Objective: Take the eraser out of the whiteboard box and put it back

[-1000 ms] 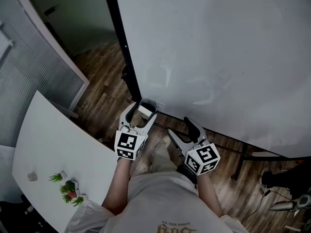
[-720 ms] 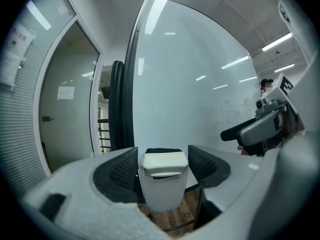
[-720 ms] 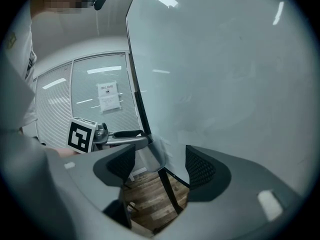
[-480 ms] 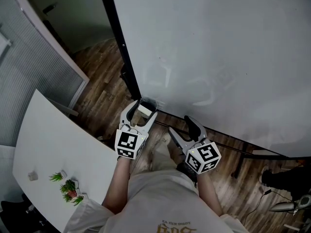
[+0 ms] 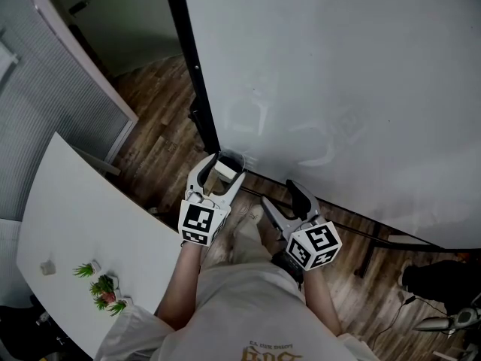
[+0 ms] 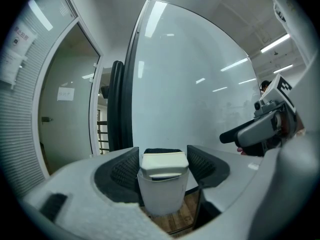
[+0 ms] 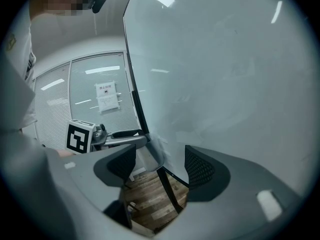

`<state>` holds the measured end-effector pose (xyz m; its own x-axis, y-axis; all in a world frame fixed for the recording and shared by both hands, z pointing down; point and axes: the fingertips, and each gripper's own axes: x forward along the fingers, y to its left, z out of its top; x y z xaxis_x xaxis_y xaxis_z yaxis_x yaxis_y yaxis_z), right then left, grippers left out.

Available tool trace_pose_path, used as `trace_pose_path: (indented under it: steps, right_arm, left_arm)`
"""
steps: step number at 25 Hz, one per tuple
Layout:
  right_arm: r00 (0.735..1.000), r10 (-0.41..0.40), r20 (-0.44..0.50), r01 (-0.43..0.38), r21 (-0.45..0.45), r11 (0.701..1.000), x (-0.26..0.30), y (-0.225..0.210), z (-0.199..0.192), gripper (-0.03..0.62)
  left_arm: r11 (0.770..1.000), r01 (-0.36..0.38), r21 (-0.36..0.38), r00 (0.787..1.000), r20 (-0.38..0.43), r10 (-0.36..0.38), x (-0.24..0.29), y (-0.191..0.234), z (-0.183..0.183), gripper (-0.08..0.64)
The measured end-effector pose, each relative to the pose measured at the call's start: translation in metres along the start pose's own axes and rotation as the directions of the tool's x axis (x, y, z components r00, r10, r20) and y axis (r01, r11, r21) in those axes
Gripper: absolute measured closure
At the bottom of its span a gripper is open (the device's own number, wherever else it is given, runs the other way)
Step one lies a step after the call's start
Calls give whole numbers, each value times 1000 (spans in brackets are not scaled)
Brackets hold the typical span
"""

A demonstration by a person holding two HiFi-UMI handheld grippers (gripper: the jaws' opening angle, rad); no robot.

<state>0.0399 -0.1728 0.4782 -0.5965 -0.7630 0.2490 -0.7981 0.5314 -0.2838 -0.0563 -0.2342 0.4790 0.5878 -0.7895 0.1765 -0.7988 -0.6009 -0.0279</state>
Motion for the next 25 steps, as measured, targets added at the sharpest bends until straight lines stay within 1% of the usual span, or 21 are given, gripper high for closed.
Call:
trace_pose_path:
  steps: [4, 6, 25]
  right_arm:
    - [1000, -3, 4, 3, 0, 1000, -2, 1, 1, 288]
    - [1000, -6, 12, 6, 4, 1000, -3, 0, 2, 291]
    - [1000, -15, 21, 15, 12, 1000, -5, -2, 3, 298]
  left_arm:
    - [1000, -5, 6, 1000, 5, 5, -2, -1, -1, 278]
    - [1000, -8, 6, 1000, 13, 8, -2, -2, 1, 303]
    - [1000, -16, -1, 1000, 22, 16, -1, 0, 2, 299]
